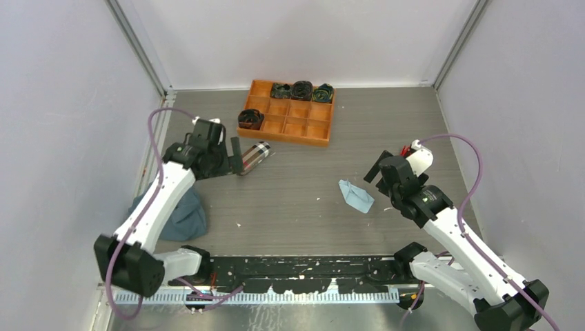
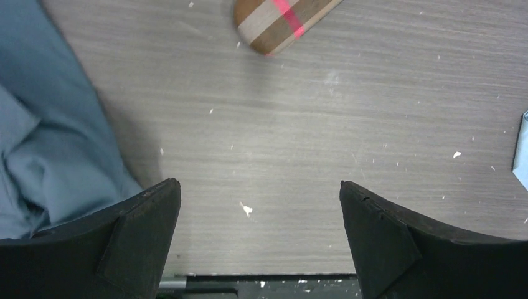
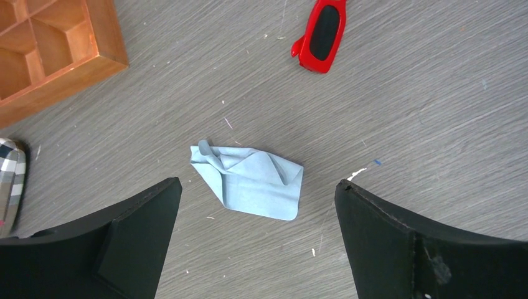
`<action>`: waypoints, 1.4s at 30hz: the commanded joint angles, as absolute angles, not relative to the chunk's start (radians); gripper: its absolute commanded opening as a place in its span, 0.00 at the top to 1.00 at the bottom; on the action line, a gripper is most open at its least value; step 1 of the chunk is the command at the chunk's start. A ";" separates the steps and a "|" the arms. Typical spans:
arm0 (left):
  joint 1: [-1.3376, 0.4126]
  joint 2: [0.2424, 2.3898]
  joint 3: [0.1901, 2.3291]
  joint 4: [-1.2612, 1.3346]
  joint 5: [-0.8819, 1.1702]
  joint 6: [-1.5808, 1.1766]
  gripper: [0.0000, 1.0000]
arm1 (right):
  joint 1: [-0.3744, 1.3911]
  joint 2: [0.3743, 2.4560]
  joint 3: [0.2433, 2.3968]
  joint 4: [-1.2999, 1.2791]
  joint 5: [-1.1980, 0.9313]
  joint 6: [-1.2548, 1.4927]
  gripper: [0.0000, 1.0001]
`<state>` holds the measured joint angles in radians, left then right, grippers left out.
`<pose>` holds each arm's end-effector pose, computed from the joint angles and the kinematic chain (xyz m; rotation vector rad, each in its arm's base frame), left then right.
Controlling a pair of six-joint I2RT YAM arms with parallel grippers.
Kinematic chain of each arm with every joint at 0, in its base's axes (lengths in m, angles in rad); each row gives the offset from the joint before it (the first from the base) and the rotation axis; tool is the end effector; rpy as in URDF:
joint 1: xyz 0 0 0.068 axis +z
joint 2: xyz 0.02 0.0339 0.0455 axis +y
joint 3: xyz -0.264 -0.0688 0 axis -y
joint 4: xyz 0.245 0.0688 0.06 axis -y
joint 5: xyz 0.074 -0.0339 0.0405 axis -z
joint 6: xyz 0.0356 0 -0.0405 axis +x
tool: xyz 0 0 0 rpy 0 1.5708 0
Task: Organize the sunglasses
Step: Pick up the sunglasses case from the center of the board.
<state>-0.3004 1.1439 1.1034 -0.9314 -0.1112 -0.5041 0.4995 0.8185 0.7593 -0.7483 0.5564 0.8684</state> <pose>0.2109 -0.0612 0.3135 -0.3020 2.5252 -0.1771 0.1493 0.0600 0.2763 0.6567 2.1336 0.0714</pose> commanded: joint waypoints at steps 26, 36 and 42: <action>-0.233 1.997 1.551 -0.778 0.141 -0.064 0.00 | 0.496 0.828 0.793 -0.704 0.512 0.898 0.00; -0.246 1.971 1.465 -0.726 0.164 -0.121 0.22 | 0.497 0.864 0.793 -0.685 0.504 0.902 0.00; -0.294 1.874 1.375 -0.712 0.108 -0.143 0.39 | 0.496 0.882 0.789 -0.670 0.492 0.910 0.00</action>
<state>-0.2550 1.9717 1.4162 -0.7334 0.1375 -0.1230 0.4995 0.8761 0.7658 -0.7109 0.4934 0.8909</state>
